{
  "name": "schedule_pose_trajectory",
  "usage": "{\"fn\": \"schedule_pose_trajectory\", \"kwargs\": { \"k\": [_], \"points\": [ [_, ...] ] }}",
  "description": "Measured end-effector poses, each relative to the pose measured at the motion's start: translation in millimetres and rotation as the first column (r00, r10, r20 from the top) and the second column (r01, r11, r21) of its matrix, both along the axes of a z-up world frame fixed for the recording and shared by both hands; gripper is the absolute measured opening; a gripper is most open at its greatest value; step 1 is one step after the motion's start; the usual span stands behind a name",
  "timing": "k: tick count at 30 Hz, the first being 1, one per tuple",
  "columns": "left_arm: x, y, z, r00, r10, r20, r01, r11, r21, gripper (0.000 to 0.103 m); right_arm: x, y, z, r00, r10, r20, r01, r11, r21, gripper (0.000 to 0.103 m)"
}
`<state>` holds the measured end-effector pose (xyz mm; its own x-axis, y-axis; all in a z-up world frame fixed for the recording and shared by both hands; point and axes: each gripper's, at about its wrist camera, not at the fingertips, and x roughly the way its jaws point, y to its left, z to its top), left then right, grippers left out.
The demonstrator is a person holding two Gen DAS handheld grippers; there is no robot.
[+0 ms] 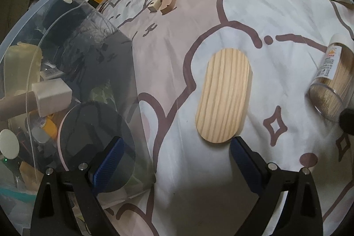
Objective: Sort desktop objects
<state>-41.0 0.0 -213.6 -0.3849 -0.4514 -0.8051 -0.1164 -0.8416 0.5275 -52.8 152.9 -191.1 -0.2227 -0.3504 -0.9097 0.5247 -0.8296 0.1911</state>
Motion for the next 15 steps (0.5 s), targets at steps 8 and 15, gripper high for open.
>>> {"fn": "schedule_pose_trajectory", "kwargs": {
  "k": [8, 15],
  "points": [
    [2, 4, 12, 0.999, -0.025, -0.020, 0.026, 0.997, 0.075, 0.097, -12, 0, -9, 0.999, -0.049, -0.018, 0.050, 0.998, 0.038, 0.083],
    [-14, 12, 37, 0.992, -0.068, -0.104, 0.097, 0.944, 0.315, 0.096, -26, 23, 5, 0.991, -0.136, 0.008, 0.136, 0.990, -0.042, 0.083]
  ]
}}
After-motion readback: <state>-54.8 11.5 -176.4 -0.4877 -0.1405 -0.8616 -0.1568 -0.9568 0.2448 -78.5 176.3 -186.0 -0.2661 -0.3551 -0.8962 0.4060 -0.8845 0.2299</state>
